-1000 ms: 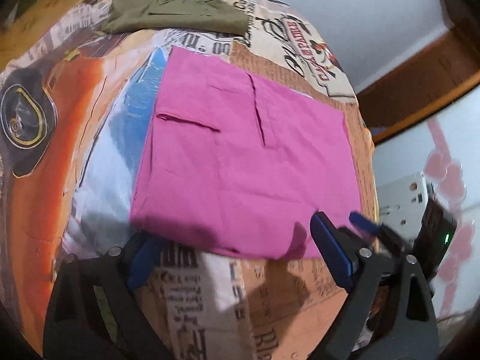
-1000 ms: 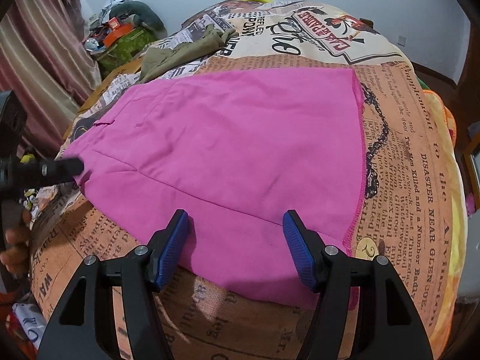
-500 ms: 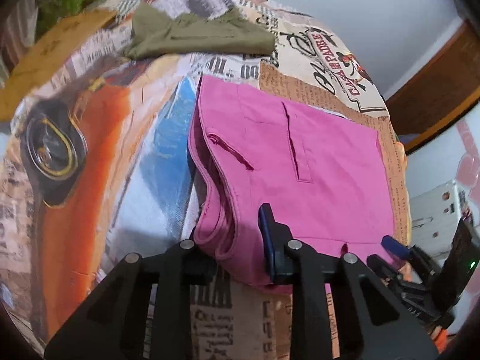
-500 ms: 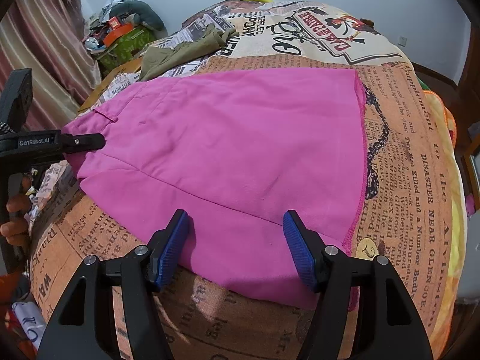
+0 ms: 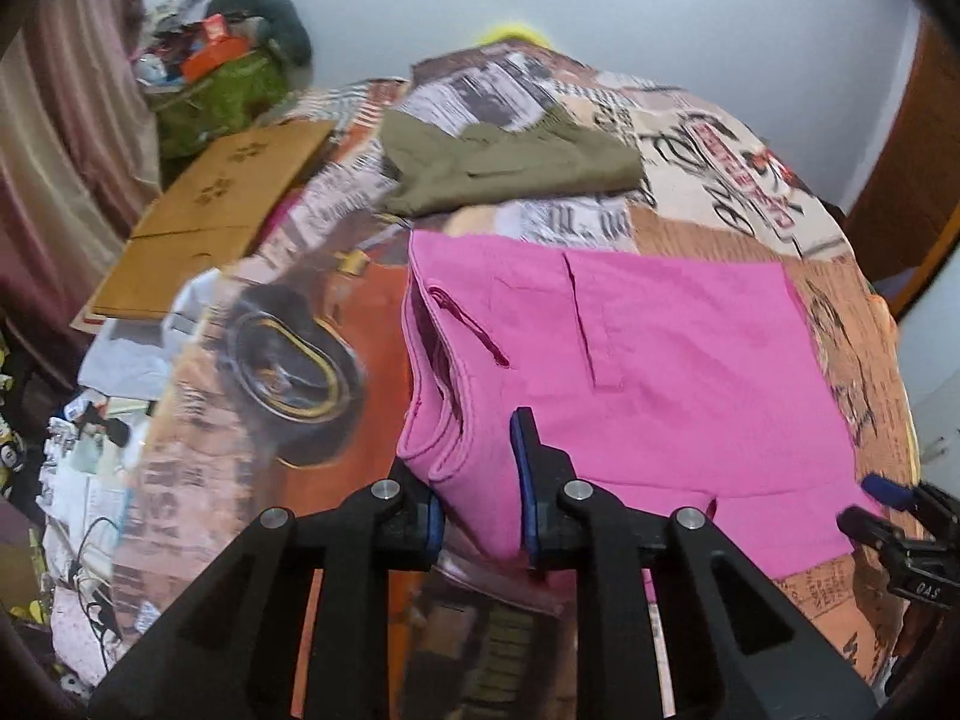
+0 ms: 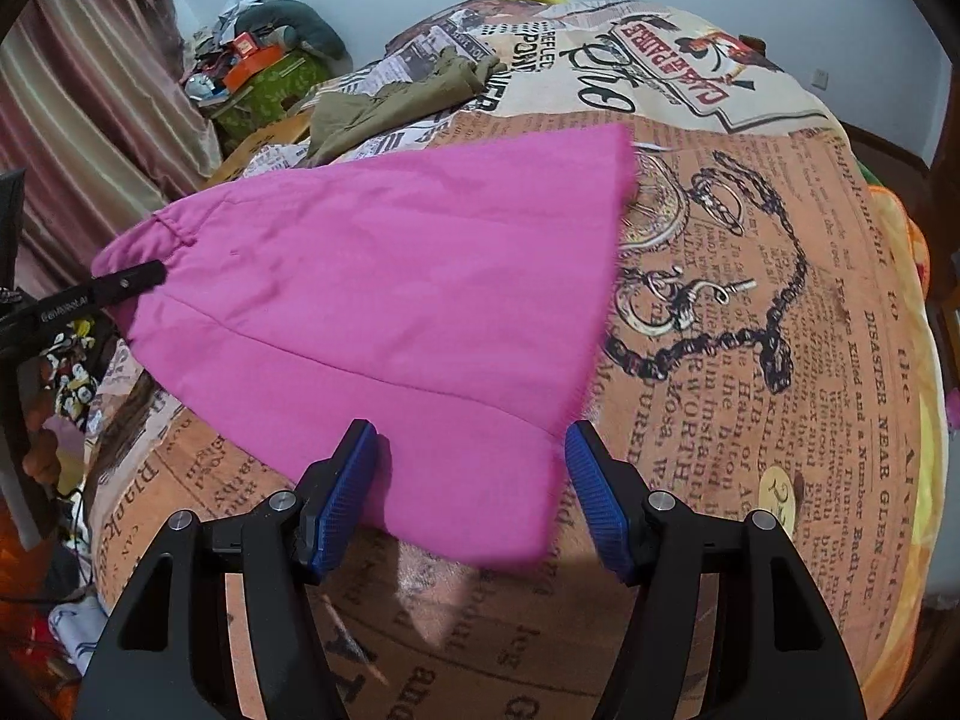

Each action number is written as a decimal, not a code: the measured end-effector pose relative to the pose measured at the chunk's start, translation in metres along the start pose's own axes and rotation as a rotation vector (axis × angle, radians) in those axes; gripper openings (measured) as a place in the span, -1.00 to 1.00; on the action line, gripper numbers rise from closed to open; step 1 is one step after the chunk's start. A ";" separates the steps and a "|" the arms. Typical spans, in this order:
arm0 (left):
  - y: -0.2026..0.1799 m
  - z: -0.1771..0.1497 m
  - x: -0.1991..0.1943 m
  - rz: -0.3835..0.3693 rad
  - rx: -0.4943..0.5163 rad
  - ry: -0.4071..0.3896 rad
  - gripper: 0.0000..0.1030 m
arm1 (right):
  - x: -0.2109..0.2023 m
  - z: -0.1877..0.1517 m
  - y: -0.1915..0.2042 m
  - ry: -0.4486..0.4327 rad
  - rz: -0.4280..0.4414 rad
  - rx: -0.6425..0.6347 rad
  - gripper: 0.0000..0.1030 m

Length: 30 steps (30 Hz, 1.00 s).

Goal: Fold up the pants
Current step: 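Grasp the trousers' leg edge with the left gripper and lift it up, then fold the lifted leg over onto the trousers and open the left gripper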

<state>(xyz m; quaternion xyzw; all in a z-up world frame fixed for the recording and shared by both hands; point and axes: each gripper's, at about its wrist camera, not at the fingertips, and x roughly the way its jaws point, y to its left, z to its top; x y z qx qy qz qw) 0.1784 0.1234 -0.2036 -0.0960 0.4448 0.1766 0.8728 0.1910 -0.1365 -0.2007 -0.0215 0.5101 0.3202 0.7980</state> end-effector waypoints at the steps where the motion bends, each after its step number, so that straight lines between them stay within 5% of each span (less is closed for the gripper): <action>1: 0.002 0.003 -0.003 0.000 -0.012 -0.013 -0.62 | -0.001 -0.001 -0.001 -0.003 -0.002 0.004 0.19; 15: -0.078 0.032 -0.047 -0.151 0.129 -0.160 -0.69 | -0.009 -0.017 -0.024 -0.012 -0.059 0.078 0.19; 30: -0.155 0.027 -0.027 -0.359 0.212 -0.042 -0.74 | -0.010 -0.018 -0.024 -0.018 -0.053 0.072 0.19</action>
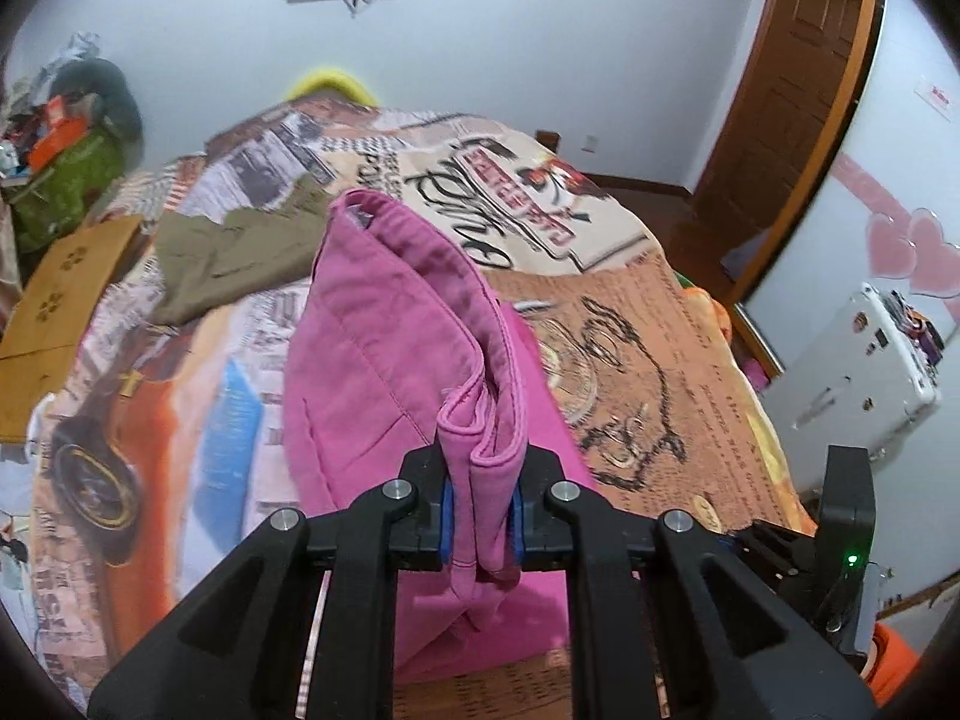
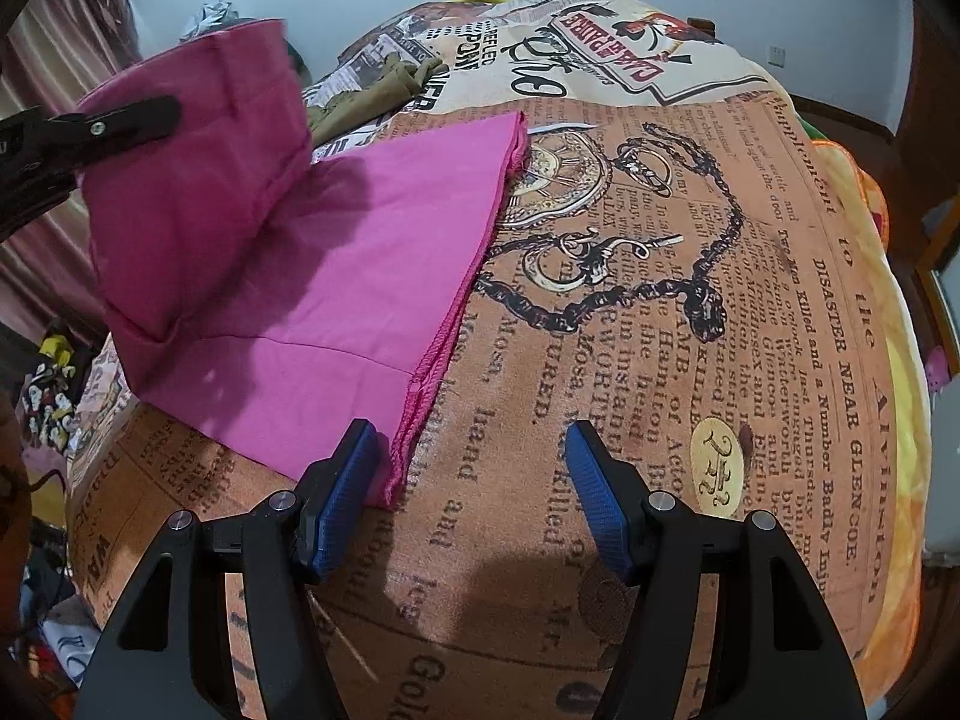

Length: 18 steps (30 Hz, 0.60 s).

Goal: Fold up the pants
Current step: 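Fold the lifted leg over onto the trousers and open the left gripper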

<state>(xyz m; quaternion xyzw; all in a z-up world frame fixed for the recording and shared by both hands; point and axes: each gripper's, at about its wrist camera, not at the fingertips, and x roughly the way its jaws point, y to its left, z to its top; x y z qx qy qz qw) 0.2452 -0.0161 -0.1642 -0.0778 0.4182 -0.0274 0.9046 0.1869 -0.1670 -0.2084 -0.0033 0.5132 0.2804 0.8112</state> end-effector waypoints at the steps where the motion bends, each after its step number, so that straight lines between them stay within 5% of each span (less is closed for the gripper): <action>1: -0.002 -0.001 0.003 -0.010 0.000 0.010 -0.74 | 0.000 0.000 0.000 0.000 0.000 0.000 0.19; 9: -0.023 -0.011 0.030 -0.082 0.037 0.115 -0.75 | 0.001 0.001 0.000 -0.003 0.003 0.003 0.19; 18: -0.044 -0.028 0.061 -0.066 0.112 0.225 -0.74 | 0.001 0.001 0.000 -0.003 0.002 0.003 0.19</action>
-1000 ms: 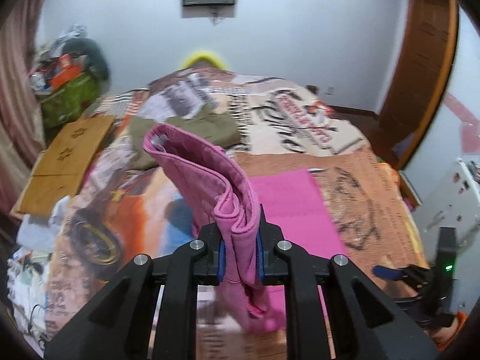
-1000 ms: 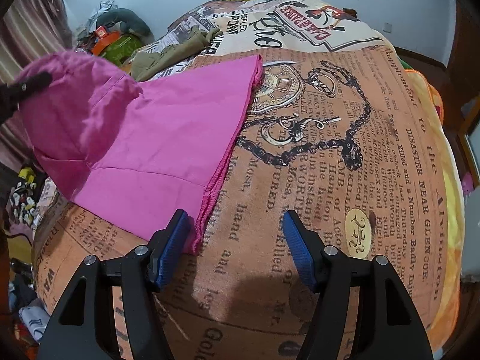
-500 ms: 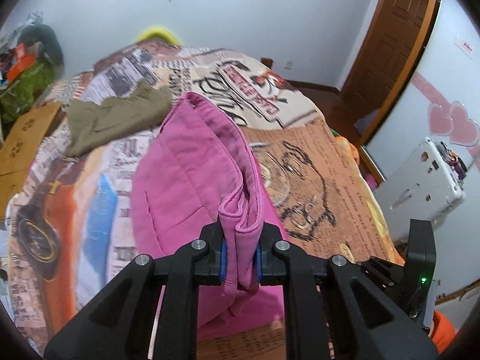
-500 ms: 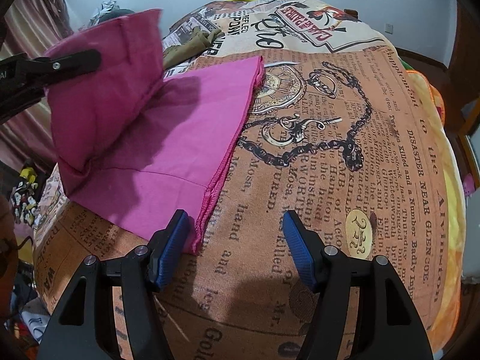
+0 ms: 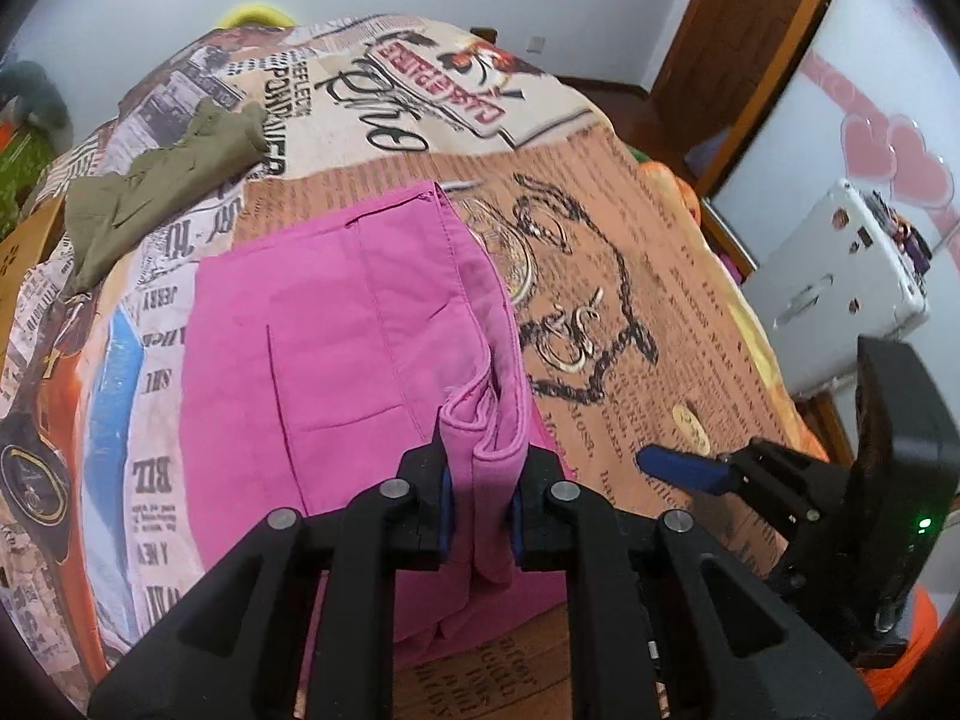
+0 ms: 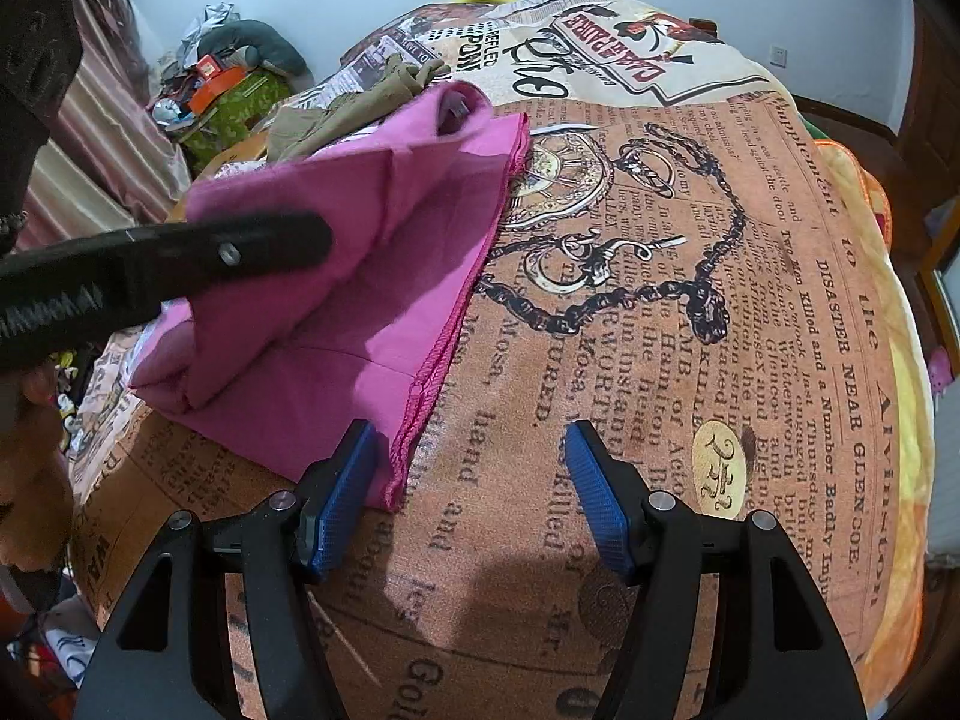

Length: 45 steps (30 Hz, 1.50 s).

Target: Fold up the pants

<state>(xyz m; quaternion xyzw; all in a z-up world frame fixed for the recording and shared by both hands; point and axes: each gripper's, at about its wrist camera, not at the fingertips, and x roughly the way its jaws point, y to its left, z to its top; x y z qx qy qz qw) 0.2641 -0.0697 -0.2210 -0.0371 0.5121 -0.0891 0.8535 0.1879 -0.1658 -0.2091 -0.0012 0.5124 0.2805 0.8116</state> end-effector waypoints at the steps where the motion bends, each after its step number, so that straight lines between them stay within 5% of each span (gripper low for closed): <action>1: -0.001 0.000 0.002 0.001 0.002 0.008 -0.74 | 0.000 0.000 0.000 -0.001 0.000 0.000 0.19; 4: -0.002 0.000 0.006 0.004 0.009 0.030 -0.62 | 0.000 0.000 0.000 -0.001 0.000 0.002 0.19; 8: -0.003 -0.001 0.004 -0.031 -0.007 0.045 -0.02 | 0.001 0.001 -0.001 -0.003 -0.001 0.005 0.19; 20: 0.024 0.001 -0.048 -0.019 -0.027 -0.063 0.01 | -0.015 0.002 0.000 -0.038 -0.020 0.021 0.19; 34: 0.124 0.027 -0.051 0.259 -0.048 -0.095 0.02 | -0.044 0.028 0.029 -0.178 0.001 -0.035 0.19; 45: 0.146 0.049 -0.009 0.266 -0.002 -0.036 0.06 | 0.009 0.029 0.025 -0.040 0.015 -0.019 0.19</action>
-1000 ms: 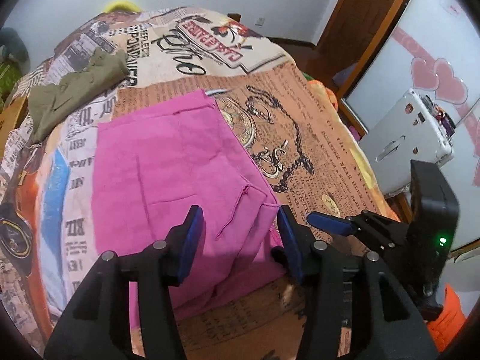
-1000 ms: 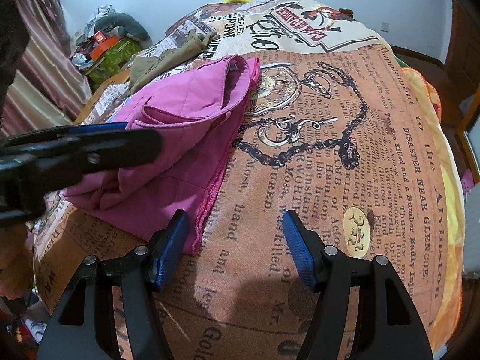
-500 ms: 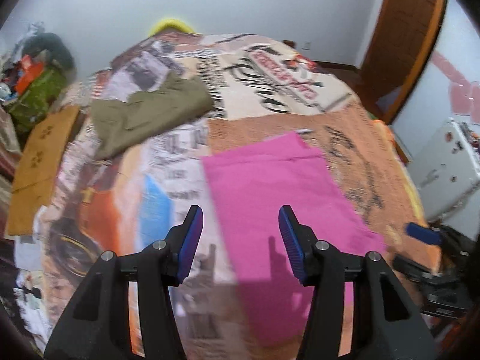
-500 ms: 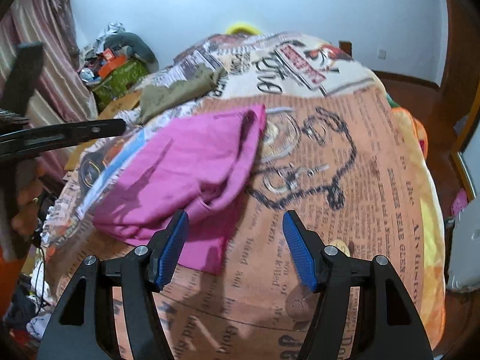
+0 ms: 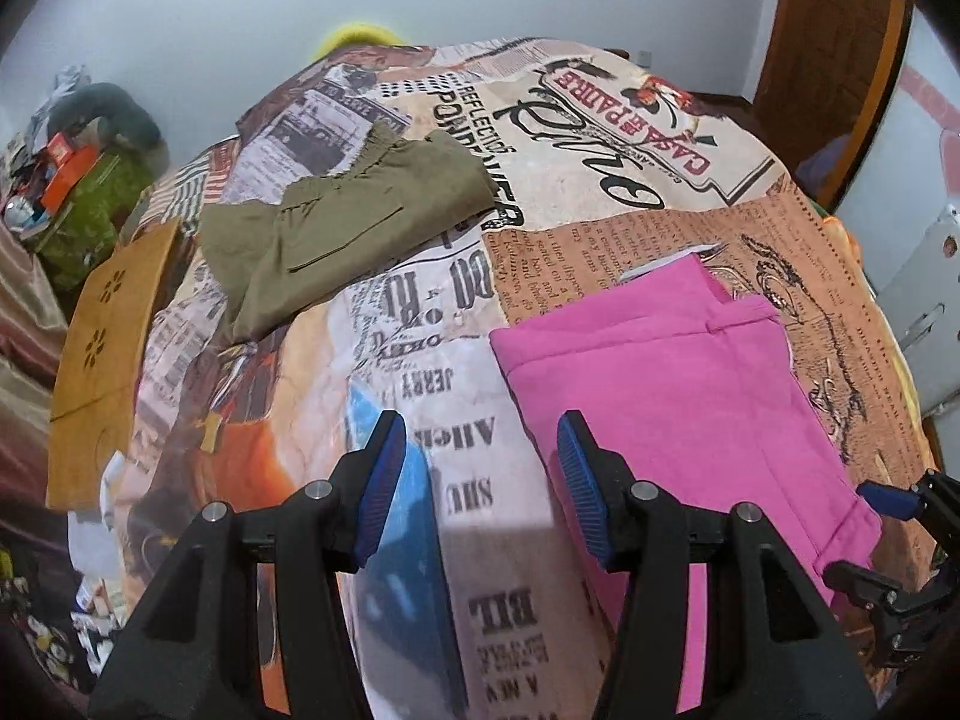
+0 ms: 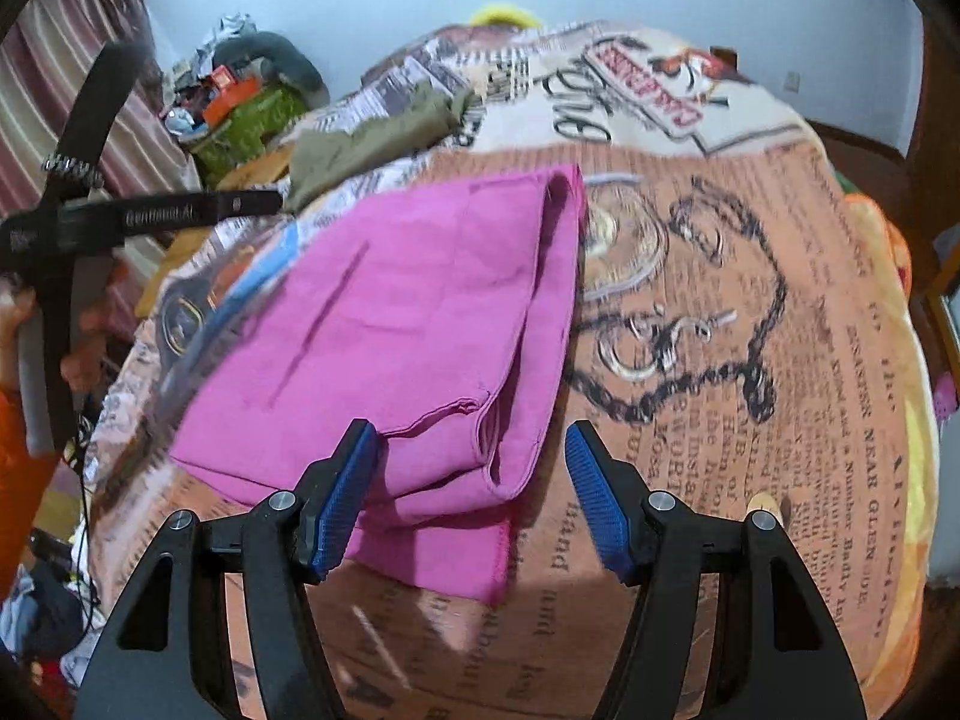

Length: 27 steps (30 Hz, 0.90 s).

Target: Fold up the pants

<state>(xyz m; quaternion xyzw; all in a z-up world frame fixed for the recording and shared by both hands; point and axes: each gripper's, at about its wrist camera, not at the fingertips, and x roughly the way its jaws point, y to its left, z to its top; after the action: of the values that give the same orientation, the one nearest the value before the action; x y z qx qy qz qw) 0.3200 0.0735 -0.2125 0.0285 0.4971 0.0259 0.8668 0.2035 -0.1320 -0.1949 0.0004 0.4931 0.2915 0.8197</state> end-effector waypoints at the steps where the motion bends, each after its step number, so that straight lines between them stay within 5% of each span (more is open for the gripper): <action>1: 0.000 0.003 0.005 -0.003 0.005 0.004 0.11 | 0.002 -0.001 -0.004 0.008 0.007 0.003 0.19; 13: -0.007 0.034 0.097 0.001 0.082 0.129 0.25 | 0.004 0.000 -0.015 0.026 0.014 -0.036 0.23; 17: 0.002 0.027 0.100 0.025 0.107 0.115 0.43 | 0.010 0.009 -0.027 0.028 -0.008 -0.054 0.30; 27: 0.021 -0.022 0.063 0.011 0.080 0.102 0.44 | 0.017 0.036 -0.058 -0.006 -0.106 0.016 0.31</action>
<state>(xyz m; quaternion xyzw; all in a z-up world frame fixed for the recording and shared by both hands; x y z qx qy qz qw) 0.3328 0.1000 -0.2760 0.0644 0.5412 0.0124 0.8384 0.2663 -0.1614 -0.2065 -0.0182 0.4921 0.2439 0.8355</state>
